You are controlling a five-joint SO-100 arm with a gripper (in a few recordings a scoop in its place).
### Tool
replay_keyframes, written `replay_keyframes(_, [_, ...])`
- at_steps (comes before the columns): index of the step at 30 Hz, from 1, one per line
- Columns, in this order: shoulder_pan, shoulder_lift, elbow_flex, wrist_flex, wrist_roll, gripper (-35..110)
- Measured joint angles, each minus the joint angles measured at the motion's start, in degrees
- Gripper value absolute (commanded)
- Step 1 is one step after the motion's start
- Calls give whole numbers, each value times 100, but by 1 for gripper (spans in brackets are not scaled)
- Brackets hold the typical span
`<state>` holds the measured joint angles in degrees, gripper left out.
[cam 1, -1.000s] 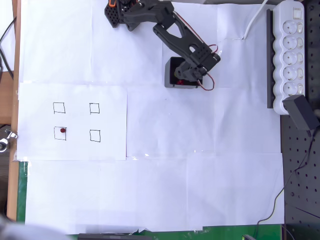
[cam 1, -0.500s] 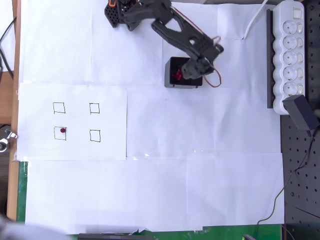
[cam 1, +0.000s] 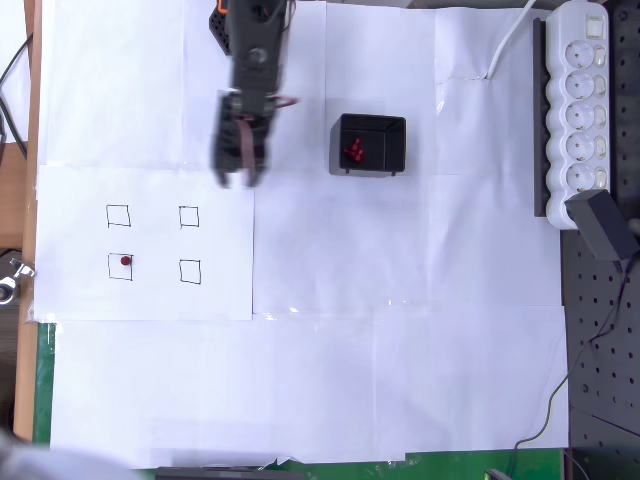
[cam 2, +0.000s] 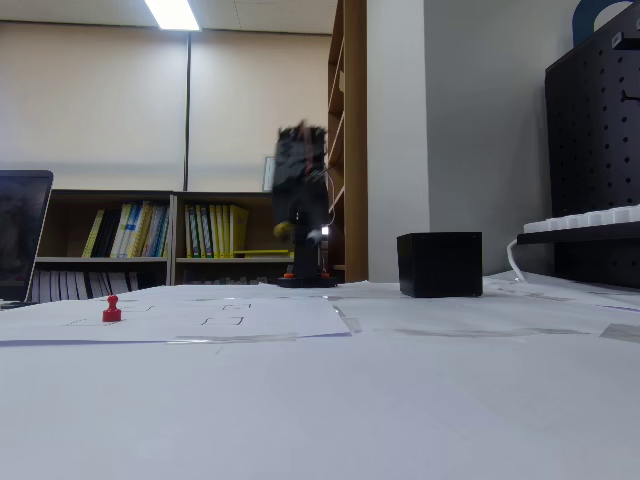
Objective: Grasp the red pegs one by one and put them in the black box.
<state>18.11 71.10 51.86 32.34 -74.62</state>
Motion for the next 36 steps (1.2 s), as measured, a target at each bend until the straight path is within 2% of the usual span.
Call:
replay_keyframes(7, [729, 2153, -70, -3428, -519, 15])
replay_keyframes(10, [853, 3006, 158, -4324, -703, 15])
replay_keyframes(22, [861, 4597, 1020, -6152, -1406, 15])
replay_keyframes(36, [853, 5590, 2224, -6434, -1450, 15])
